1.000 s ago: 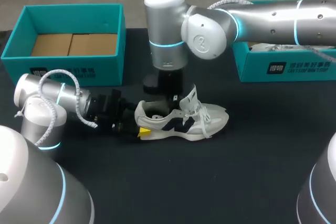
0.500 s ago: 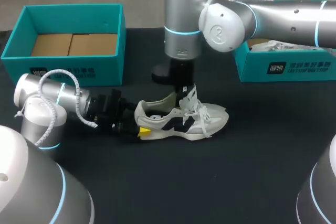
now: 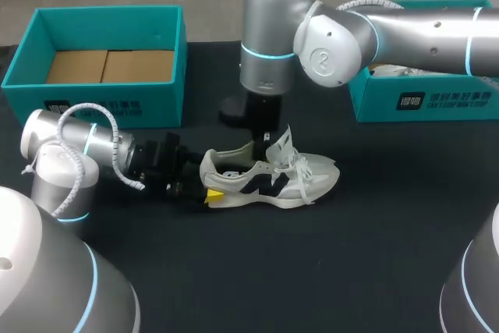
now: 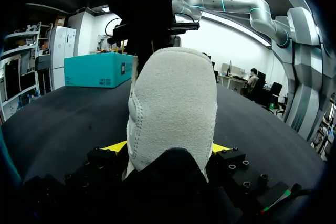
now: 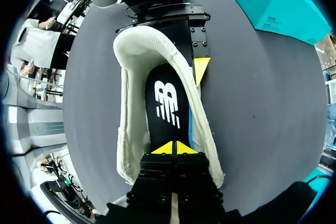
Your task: Take the shoe out of the shoebox, open the shoe tongue, remove and reinsert the insole, then place the shoe into the shoebox
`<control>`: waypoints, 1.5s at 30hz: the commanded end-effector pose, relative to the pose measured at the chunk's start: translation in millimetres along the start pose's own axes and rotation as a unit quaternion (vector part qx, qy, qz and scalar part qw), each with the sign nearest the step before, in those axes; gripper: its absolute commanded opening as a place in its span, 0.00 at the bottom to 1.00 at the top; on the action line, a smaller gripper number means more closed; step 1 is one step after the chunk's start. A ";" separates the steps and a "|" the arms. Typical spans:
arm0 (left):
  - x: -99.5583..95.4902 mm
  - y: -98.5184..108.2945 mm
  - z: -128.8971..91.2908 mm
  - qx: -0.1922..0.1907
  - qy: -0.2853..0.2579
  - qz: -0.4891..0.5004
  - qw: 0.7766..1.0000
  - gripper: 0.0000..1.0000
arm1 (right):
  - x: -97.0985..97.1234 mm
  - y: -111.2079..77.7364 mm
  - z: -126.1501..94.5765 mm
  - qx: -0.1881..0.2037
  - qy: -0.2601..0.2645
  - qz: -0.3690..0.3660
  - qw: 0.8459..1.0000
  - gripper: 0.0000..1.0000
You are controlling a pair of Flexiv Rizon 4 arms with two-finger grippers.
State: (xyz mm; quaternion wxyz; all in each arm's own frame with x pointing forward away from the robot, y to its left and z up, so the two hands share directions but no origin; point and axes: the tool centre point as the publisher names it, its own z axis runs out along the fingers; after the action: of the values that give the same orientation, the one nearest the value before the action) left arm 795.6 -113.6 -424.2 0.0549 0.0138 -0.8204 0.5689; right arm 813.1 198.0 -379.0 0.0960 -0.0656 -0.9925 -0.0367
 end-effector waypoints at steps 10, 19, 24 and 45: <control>-0.7 4.5 1.0 0.000 0.000 0.000 1.000 0.00 | 4.6 3.7 7.3 -0.003 -0.044 0.020 0.999 0.20; -0.7 4.5 1.0 0.000 0.000 0.000 1.000 0.00 | -1.1 8.1 13.3 0.002 -0.046 0.018 0.999 0.36; -0.7 4.5 1.0 0.000 0.000 0.000 1.000 0.00 | -1.4 13.3 23.3 0.005 -0.032 0.015 0.999 0.49; -0.7 4.5 1.0 0.000 0.000 0.000 1.000 0.00 | 10.9 5.4 49.7 0.022 0.020 0.028 0.999 0.00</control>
State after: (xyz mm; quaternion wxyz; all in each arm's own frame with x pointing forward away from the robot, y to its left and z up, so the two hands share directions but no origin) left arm 794.1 -112.7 -424.9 0.0552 0.0128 -0.8202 0.5692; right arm 800.8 208.5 -412.8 0.1142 -0.0905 -0.9893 -0.0121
